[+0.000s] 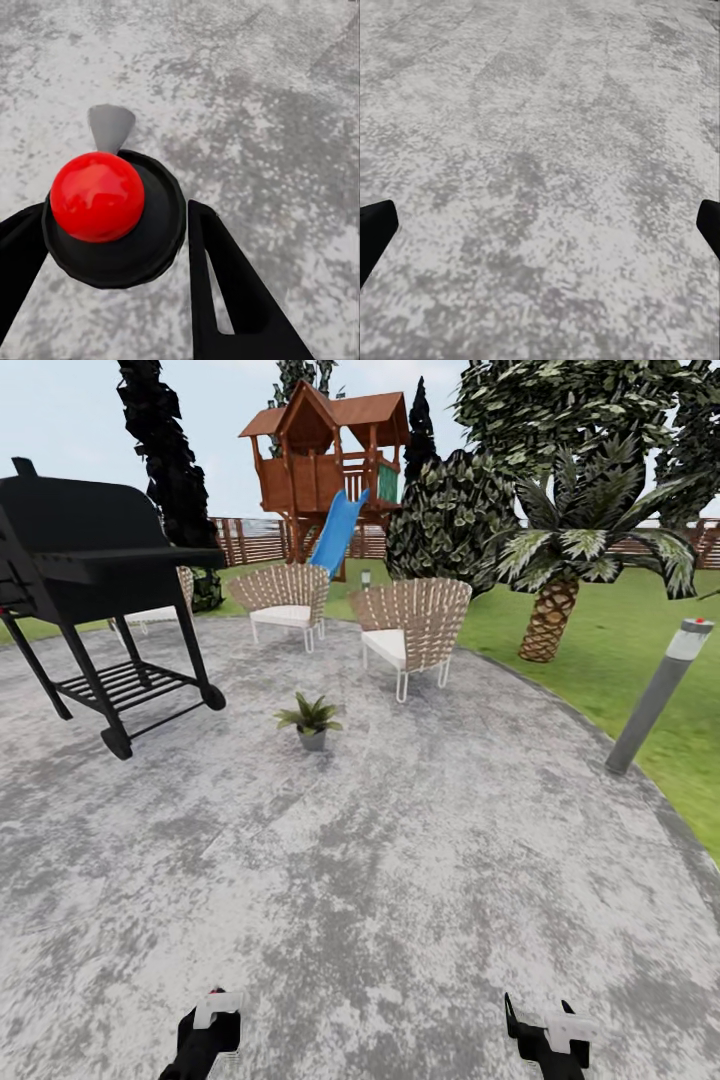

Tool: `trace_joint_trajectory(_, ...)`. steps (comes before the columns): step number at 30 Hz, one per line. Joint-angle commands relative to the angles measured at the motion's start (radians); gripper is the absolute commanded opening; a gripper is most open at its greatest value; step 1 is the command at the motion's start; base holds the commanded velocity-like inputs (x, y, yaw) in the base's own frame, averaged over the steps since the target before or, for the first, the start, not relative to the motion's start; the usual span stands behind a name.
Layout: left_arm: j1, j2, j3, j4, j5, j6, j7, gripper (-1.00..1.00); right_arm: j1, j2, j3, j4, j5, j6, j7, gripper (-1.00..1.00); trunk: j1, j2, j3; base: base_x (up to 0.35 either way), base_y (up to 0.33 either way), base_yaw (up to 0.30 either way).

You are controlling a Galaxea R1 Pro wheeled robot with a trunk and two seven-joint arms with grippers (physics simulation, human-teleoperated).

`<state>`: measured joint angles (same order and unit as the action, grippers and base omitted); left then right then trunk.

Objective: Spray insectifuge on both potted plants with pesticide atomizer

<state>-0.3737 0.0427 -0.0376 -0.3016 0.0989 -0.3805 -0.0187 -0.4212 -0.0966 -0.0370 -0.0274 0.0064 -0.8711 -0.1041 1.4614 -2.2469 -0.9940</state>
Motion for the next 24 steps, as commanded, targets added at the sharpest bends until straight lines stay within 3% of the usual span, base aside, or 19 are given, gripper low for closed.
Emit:
trace_joint_trajectory(1,-0.001,0.000,-0.004,0.001,0.010,-0.003,-0.001,-1.00,-0.001,0.000,-0.003,0.001,0.001,-0.003,-0.001,1.00,0.000,0.000,-0.001,0.217,0.256,-0.003)
trace_joint_trajectory(11,-0.001,0.000,-0.005,0.001,0.010,-0.003,-0.001,-1.00,-0.001,0.000,-0.003,0.000,0.001,-0.003,0.000,1.00,0.000,0.000,-0.001,0.290,0.162,0.000)
trace_joint_trajectory(24,-0.001,0.000,-0.005,0.001,0.010,-0.003,-0.001,-1.00,-0.001,0.000,-0.003,0.000,0.001,-0.003,-0.001,1.00,0.000,0.000,-0.001,0.332,-0.044,0.000)
